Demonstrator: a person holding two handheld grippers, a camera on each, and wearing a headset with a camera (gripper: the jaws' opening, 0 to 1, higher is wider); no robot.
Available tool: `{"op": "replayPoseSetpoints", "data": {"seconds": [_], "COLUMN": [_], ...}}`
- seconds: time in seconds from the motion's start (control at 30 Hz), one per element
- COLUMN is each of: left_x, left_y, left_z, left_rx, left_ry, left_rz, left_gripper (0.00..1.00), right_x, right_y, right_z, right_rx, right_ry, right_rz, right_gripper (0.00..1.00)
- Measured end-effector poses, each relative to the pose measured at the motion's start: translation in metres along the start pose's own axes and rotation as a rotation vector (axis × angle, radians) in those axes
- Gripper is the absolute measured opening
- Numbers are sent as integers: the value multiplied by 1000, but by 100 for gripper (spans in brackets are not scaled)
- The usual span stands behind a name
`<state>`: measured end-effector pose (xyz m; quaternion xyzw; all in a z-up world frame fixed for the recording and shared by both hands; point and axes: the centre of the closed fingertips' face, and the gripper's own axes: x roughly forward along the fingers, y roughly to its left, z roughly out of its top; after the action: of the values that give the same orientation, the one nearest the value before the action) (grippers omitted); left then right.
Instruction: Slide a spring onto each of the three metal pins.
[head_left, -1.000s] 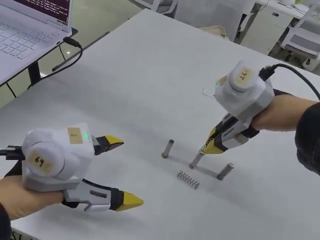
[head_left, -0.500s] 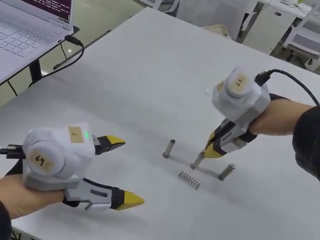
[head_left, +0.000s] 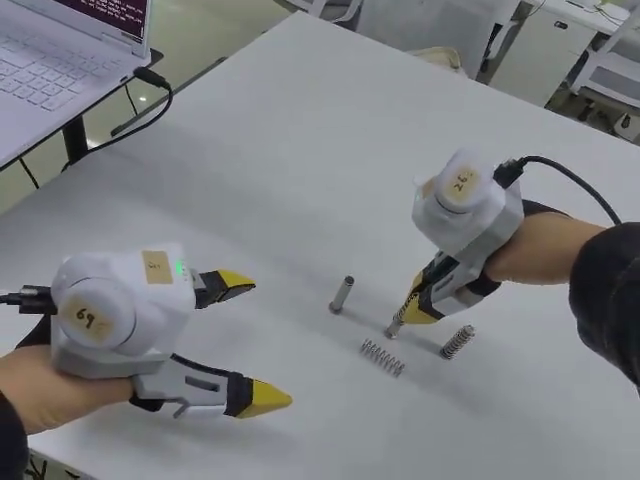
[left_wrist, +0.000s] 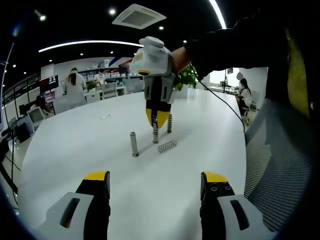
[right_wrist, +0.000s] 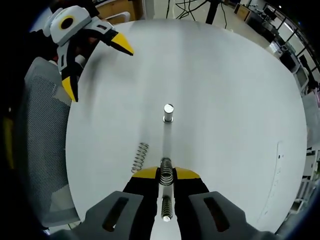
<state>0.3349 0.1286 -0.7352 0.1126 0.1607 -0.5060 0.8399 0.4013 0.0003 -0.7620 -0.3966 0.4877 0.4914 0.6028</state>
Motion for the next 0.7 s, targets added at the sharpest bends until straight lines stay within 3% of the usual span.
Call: {"op": "replayPoseSetpoints", "data": {"seconds": [0.7], "left_x": [0], "left_y": [1], "left_z": [1], "left_rx": [-3], "left_ry": [0], "left_rz": [1], "left_gripper": [69], "right_x": [13], "right_y": [0], "right_z": [-9], "right_rx": [-2], "right_ry": [31], "right_rz": [-4], "right_gripper": [9]}}
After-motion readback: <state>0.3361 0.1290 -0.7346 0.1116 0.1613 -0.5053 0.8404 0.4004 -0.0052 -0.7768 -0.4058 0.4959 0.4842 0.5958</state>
